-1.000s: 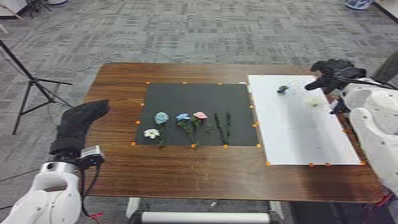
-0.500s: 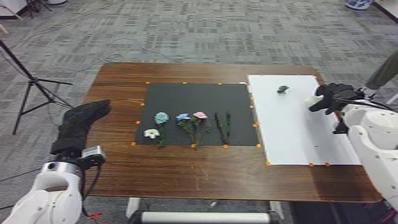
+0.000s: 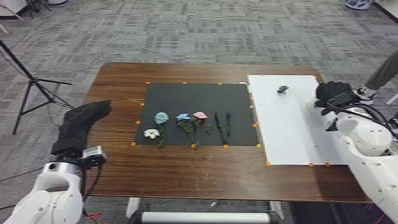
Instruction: Arrange flowers
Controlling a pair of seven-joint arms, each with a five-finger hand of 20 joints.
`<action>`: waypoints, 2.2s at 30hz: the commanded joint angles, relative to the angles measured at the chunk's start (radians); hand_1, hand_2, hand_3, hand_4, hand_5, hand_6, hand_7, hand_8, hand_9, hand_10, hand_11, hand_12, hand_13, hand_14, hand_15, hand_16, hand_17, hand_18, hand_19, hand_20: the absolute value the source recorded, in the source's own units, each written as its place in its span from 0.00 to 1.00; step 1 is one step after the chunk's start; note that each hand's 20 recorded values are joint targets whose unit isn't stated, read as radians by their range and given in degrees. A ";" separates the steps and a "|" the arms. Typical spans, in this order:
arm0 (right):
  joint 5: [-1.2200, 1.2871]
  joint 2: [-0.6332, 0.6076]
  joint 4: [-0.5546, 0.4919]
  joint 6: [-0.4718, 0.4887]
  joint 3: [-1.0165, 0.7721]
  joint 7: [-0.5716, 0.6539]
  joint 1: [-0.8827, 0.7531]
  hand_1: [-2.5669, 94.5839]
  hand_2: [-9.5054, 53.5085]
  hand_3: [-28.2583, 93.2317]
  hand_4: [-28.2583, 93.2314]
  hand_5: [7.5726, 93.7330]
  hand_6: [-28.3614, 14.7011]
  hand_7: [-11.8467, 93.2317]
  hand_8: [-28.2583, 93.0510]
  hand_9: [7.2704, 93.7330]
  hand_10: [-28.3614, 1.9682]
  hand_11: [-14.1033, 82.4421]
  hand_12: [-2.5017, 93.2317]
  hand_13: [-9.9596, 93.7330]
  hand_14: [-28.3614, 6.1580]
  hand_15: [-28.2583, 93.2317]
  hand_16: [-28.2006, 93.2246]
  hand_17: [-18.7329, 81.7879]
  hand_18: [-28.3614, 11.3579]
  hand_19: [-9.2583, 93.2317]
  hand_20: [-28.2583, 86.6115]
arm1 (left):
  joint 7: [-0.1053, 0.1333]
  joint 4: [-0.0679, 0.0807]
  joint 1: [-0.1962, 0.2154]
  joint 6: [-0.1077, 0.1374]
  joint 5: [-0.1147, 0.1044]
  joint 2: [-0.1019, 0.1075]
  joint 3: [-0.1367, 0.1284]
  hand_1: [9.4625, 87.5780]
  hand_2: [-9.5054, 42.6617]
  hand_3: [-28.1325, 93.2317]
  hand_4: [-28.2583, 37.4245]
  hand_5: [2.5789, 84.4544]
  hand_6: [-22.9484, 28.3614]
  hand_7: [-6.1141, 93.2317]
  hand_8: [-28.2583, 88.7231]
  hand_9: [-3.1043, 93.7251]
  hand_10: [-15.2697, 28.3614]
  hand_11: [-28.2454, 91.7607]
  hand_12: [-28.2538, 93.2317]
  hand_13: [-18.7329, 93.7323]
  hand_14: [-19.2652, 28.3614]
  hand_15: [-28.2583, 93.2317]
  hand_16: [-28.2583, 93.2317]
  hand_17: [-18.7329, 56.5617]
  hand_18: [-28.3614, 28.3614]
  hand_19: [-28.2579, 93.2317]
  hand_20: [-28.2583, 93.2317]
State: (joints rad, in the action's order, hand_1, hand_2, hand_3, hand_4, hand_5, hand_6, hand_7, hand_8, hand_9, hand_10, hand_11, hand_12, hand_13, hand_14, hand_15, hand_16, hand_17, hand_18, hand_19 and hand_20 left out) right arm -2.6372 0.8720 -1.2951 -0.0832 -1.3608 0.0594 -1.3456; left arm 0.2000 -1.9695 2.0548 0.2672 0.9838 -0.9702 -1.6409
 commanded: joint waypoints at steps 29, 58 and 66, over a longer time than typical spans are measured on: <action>0.211 -0.139 -0.214 -0.105 0.109 -0.002 0.036 0.64 0.00 0.74 0.04 0.82 0.76 0.38 0.21 0.95 0.65 0.20 0.35 0.82 0.56 0.71 0.52 0.56 0.17 0.86 0.75 | -0.010 -0.013 0.007 -0.002 -0.002 -0.005 -0.009 0.22 0.26 0.79 0.06 0.65 0.43 0.23 0.16 0.57 0.67 0.40 0.31 0.50 0.75 0.38 0.21 0.30 0.67 0.28 0.36; 0.262 0.049 -0.274 0.014 0.585 -0.165 0.304 0.63 0.00 0.74 0.04 0.82 0.77 0.38 0.21 0.94 0.68 0.18 0.33 0.81 0.57 0.71 0.53 0.55 0.17 0.86 0.74 | -0.007 -0.004 -0.006 -0.006 -0.003 -0.006 0.001 0.22 0.26 0.79 0.06 0.65 0.42 0.23 0.16 0.57 0.67 0.40 0.31 0.51 0.75 0.38 0.21 0.30 0.67 0.28 0.36; 0.212 0.096 -0.210 0.053 0.558 -0.186 0.281 0.63 0.00 0.74 0.03 0.81 0.77 0.38 0.21 0.94 0.67 0.18 0.33 0.81 0.57 0.71 0.53 0.55 0.17 0.86 0.74 | -0.004 -0.005 -0.007 -0.004 -0.004 -0.005 -0.002 0.22 0.26 0.79 0.07 0.65 0.42 0.23 0.16 0.57 0.67 0.40 0.31 0.51 0.75 0.38 0.21 0.30 0.67 0.28 0.36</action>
State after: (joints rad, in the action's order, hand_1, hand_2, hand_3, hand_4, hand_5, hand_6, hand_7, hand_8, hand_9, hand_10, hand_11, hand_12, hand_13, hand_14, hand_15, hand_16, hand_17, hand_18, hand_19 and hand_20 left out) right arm -2.3741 0.9286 -1.5575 -0.0583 -0.7741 -0.1035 -1.0499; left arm 0.1927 -1.9719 2.0444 0.2666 0.9820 -0.9679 -1.6420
